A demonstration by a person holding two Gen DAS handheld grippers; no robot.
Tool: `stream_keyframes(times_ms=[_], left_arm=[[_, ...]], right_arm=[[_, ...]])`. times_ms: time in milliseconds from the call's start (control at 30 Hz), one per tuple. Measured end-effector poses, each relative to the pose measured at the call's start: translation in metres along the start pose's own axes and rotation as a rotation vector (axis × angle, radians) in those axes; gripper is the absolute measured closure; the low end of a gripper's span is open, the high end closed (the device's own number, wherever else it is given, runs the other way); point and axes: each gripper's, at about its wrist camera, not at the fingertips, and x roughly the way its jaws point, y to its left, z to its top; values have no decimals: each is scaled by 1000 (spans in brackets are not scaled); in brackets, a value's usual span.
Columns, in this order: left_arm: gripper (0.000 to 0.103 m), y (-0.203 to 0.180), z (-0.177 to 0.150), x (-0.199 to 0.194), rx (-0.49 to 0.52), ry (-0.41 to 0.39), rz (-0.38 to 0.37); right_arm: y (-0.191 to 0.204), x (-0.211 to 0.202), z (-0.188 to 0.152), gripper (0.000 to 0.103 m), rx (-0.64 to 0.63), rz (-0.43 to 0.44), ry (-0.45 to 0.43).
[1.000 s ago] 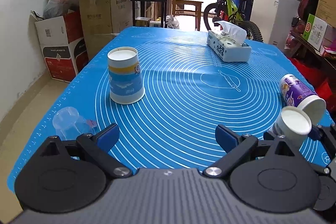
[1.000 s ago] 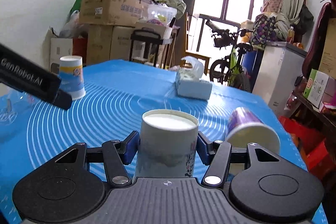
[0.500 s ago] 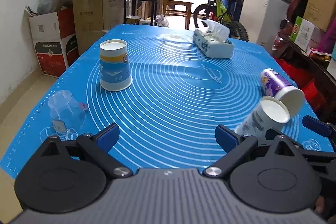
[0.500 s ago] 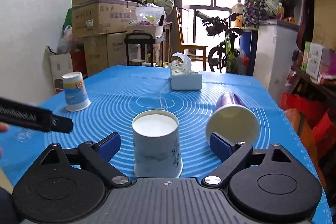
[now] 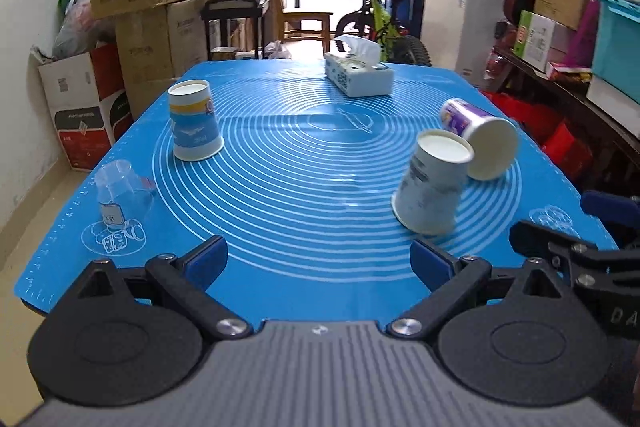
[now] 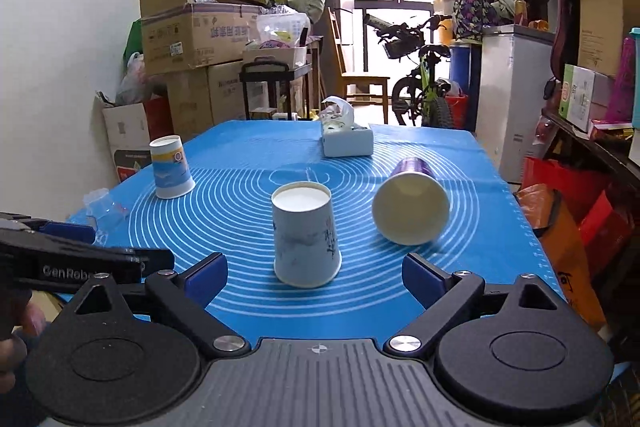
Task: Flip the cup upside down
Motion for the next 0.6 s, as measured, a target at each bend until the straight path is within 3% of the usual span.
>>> stream_keyframes(times_ms=[600], left_arm=[[6,-16,-20,-20,35,-13,-18]], right_arm=[[-1,-34,-13,10,29,-18,21]])
